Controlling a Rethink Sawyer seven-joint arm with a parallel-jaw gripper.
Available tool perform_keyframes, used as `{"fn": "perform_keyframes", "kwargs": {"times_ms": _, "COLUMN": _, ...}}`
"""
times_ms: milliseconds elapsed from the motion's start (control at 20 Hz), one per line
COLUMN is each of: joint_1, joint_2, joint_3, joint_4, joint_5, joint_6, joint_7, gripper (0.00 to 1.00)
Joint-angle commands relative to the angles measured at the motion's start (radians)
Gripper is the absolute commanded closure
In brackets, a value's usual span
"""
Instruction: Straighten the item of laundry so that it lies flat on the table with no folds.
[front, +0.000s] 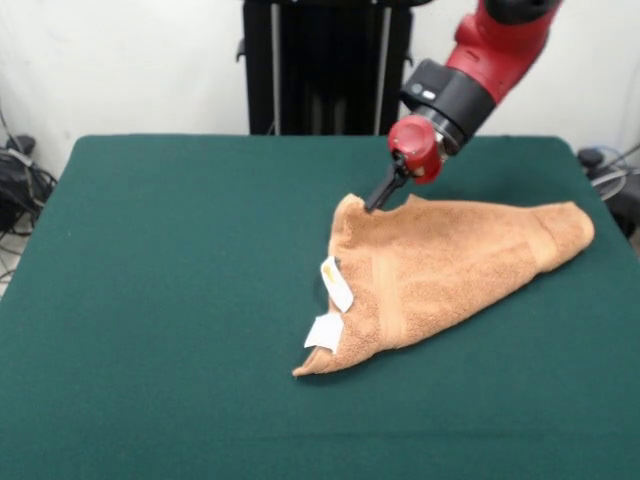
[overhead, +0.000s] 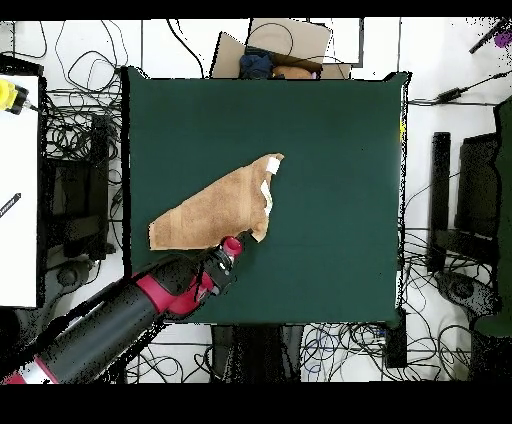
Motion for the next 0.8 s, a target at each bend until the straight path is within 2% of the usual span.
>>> {"fn": "perform_keyframes", "kwargs": {"times_ms": 50, "joint_1": -0.017, "joint_2": 0.001, "joint_3": 0.086, "joint_4": -0.176, "joint_5": -0.042, "joint_6": 0.119, "joint_7": -0.001, "gripper": 1.00}}
{"fn": "perform_keyframes", "kwargs": {"times_ms": 800, "joint_1": -0.057, "joint_2": -0.085, "joint_3": 0.166, "joint_4": -0.232, "joint_5": -0.140, "joint_6": 0.297, "joint_7": -0.041, "gripper": 1.00}}
